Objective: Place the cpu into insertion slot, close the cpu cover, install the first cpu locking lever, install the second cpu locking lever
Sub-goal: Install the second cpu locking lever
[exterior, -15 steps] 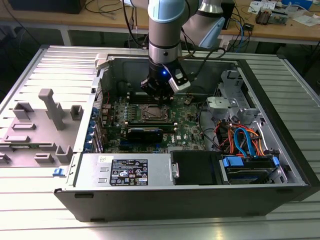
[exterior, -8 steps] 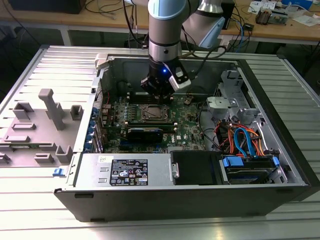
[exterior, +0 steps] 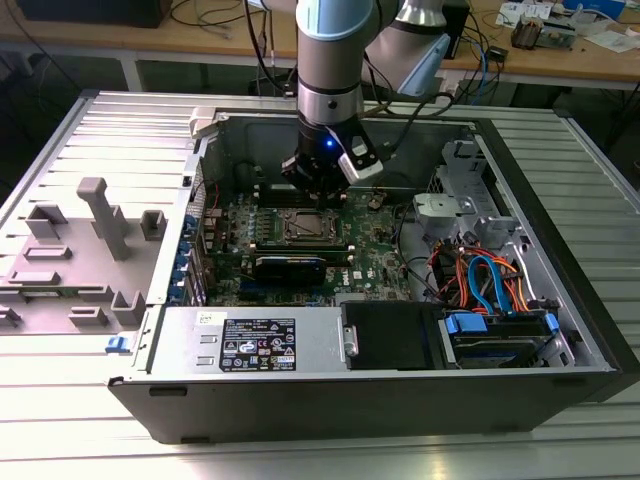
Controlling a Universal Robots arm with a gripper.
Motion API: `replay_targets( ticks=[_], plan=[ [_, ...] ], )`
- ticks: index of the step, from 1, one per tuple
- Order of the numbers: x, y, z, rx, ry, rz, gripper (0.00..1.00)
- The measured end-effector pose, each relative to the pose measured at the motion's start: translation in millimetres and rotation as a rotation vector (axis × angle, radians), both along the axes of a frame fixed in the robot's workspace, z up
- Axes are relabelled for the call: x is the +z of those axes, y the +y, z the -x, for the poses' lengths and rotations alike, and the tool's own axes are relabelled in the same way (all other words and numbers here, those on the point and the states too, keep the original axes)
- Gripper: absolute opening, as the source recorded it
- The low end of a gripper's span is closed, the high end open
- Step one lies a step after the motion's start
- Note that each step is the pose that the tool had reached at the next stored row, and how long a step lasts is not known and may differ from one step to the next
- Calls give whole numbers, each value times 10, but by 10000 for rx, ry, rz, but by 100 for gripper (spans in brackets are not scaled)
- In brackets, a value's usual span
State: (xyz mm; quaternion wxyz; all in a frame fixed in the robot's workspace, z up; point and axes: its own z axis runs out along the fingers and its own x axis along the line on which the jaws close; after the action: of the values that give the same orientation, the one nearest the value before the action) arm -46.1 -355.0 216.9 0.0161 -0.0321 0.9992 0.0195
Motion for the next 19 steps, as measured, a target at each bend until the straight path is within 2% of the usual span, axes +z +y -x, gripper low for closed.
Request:
replay_targets(
  ticks=[11,15,18,19],
  plan=[
    [-3,-209,0,0,-1,0,11],
    [17,-238,0,-1,0,2,11],
    [68,-247,0,-1,0,1,11],
    [102,-253,0,0,0,2,11]
  ],
)
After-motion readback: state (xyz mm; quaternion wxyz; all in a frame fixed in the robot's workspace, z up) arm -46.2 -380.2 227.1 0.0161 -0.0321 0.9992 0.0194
